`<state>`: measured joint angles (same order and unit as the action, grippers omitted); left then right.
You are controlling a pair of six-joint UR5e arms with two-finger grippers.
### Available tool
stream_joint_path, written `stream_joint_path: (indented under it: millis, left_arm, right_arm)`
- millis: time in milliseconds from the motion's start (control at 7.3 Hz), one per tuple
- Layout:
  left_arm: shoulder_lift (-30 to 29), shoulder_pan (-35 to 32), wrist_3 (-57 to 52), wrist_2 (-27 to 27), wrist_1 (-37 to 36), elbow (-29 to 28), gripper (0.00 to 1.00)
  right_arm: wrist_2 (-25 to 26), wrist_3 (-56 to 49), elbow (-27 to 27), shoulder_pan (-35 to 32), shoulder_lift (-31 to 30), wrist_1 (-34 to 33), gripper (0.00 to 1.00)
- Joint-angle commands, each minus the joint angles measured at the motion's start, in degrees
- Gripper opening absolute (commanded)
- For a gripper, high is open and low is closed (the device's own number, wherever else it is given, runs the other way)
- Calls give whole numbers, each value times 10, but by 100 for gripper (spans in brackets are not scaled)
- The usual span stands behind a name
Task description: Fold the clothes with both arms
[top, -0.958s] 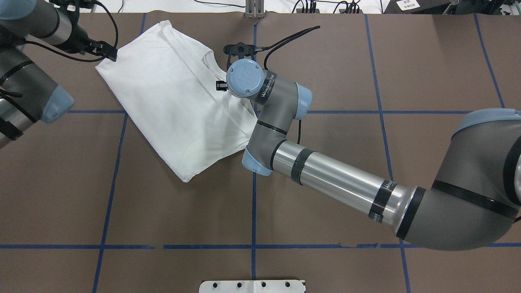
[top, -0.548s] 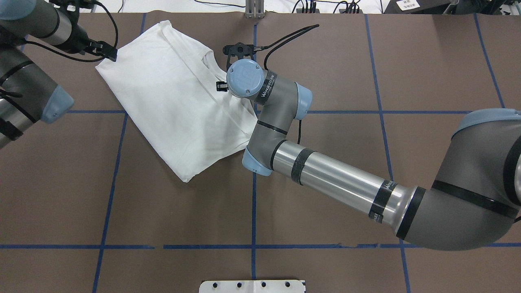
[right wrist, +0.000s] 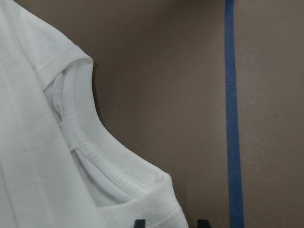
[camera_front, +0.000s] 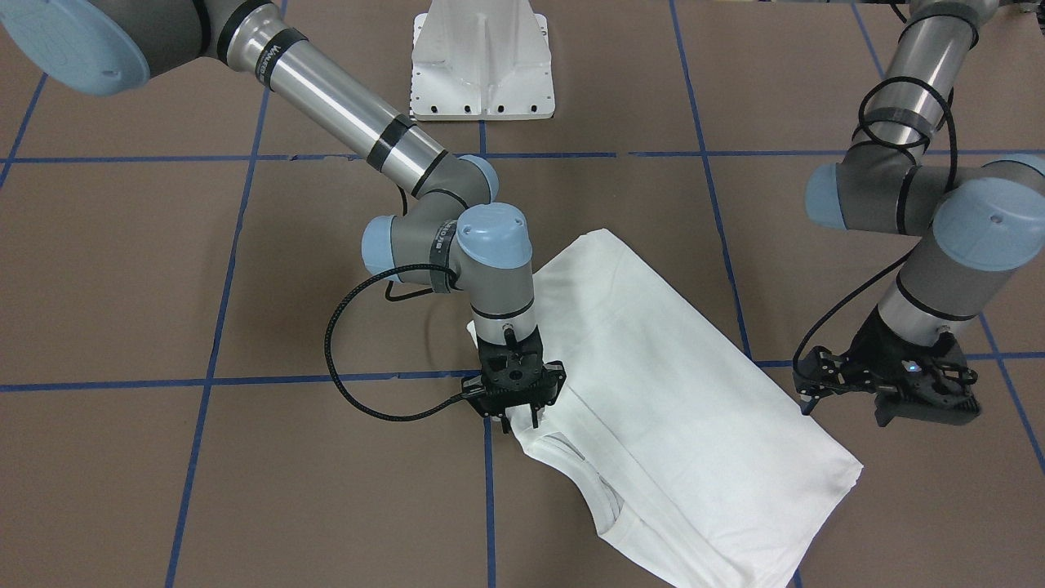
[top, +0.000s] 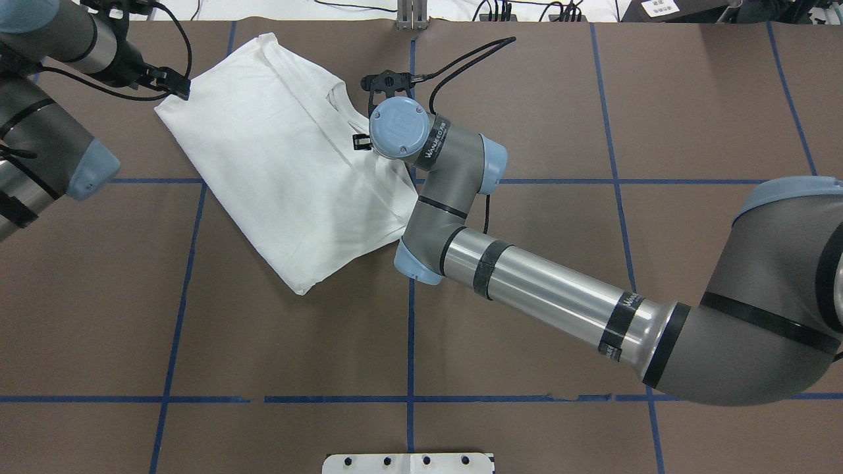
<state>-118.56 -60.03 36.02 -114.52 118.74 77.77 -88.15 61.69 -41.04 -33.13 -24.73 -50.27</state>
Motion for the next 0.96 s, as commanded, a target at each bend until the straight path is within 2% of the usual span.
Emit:
stream_joint_path:
  millis: [0,411,548,821]
  left_arm:
    - [0,0,0,0,-1,0,100]
    - [0,0,0,0,0,0,100]
    - [0,0,0,0,0,0,100]
    - [0,0,0,0,0,0,100]
  right_arm:
    - [0,0,0,0,0,1,0]
    - [-3,8,-12,-1,2,-4,0]
    - [-4,11,-51,-1,-15,-12,0]
    - [-4,11,-245,14,-136,-88,0]
